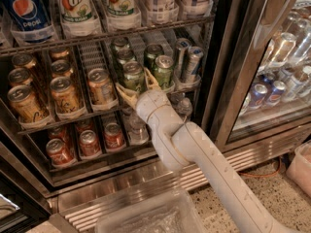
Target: Pick green can from middle shelf of fridge
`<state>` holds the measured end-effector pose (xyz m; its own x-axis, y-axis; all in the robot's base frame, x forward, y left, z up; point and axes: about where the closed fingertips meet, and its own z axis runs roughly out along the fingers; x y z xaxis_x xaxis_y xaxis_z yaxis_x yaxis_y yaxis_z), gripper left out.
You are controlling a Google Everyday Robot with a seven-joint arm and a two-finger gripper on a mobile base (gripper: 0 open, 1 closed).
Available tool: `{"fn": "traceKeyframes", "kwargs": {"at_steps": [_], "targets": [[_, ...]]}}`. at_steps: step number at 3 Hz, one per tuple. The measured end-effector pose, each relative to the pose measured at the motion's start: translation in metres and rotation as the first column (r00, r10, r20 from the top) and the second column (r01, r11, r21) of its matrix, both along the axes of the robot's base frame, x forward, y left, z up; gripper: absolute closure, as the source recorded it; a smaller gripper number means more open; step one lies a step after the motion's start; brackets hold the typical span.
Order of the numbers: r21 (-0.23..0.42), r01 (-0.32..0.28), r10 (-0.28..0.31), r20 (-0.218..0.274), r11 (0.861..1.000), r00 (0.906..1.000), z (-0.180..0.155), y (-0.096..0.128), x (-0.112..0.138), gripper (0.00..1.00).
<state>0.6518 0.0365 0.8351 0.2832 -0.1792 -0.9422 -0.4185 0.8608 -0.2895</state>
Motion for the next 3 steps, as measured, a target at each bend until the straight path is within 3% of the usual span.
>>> {"fn": "traceKeyframes", "kwargs": {"at_steps": [2,3], "targets": [[-0.005,-0.001,0.001,0.003,1.000,1.0000,0.000,-0.002,0.012,0.76],[0.016,-0.018,0.018,0.014,1.000,0.9997,0.002,-0.009,0.002,0.99]]}}
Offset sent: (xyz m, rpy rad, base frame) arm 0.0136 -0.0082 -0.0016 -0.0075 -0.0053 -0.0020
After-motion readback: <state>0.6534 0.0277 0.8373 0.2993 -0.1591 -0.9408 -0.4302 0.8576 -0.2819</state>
